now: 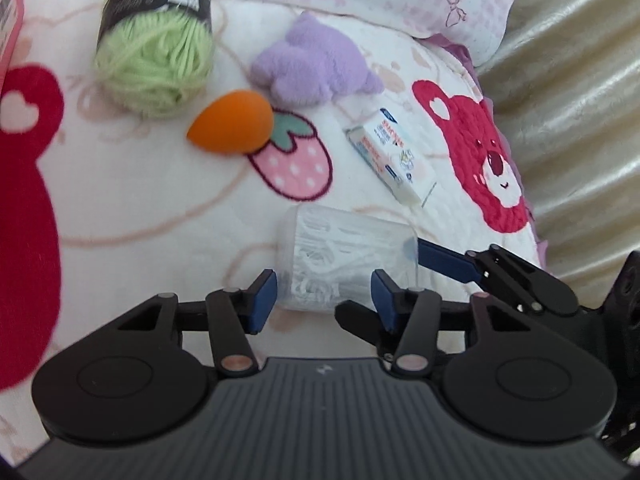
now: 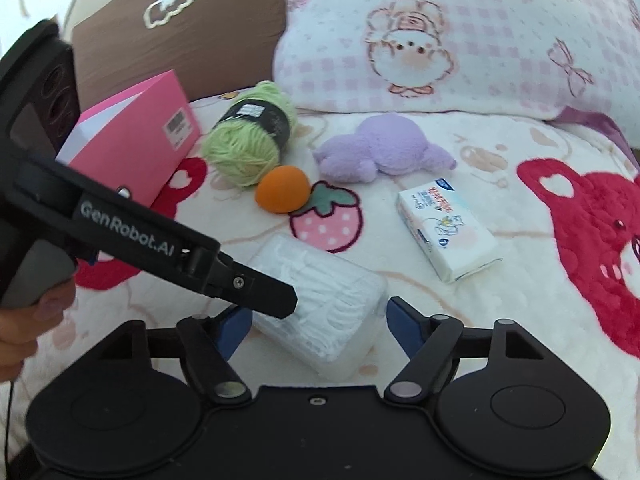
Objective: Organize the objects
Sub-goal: 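Move the left tool toward the clear cotton-swab box, then close the left gripper on the clear floss-pick box and lift it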
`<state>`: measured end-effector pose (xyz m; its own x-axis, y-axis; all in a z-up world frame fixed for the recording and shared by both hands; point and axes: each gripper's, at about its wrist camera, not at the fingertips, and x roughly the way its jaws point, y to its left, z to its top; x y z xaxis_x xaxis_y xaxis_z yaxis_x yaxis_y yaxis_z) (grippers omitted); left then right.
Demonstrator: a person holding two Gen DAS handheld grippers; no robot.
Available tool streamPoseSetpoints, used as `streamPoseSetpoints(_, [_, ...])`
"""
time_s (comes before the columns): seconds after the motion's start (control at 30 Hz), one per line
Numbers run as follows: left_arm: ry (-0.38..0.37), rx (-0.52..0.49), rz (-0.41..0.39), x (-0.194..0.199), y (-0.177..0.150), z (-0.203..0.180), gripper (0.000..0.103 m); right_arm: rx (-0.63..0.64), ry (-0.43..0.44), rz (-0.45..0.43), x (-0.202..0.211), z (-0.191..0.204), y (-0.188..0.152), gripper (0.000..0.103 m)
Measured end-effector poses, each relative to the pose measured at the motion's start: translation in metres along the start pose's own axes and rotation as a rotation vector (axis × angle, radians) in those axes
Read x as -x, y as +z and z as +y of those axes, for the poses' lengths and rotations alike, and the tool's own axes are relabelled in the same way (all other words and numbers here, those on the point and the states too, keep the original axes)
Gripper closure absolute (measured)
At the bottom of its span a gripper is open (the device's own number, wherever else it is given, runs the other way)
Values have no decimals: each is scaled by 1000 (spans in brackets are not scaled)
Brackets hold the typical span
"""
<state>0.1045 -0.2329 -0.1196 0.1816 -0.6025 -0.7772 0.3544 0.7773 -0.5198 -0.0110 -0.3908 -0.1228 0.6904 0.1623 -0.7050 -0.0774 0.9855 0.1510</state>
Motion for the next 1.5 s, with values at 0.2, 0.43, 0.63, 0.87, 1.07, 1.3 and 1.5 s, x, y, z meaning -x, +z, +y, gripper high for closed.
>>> streamPoseSetpoints(0.2, [64,63,-49,5,11,10,54,10,-1,-5,-2,-2,-4,13])
streamPoseSetpoints(0.43, [-25,102,-59,0,10,20,55,-54,48,17,-3,-5,-14,13])
streamPoseSetpoints(0.63, [-72,135,-41,-3,-1,14,56,-74,58,29,-1,0,-18,11])
streamPoseSetpoints(0.87, [-94,217,-14,-11,-7,16,57,-113,20,36,-6,-3,-18,6])
streamPoseSetpoints(1.07, [-78,217,-51,-15,-10,16,54,-128,-9,50,-14,-1,-15,4])
streamPoseSetpoints(1.3, [-74,212,-79,-14,-16,14,56,-111,-43,38,-18,4,-18,3])
streamPoseSetpoints(1.5, [-65,196,-80,-11,-19,11,56,-44,-76,37,-17,12,-19,6])
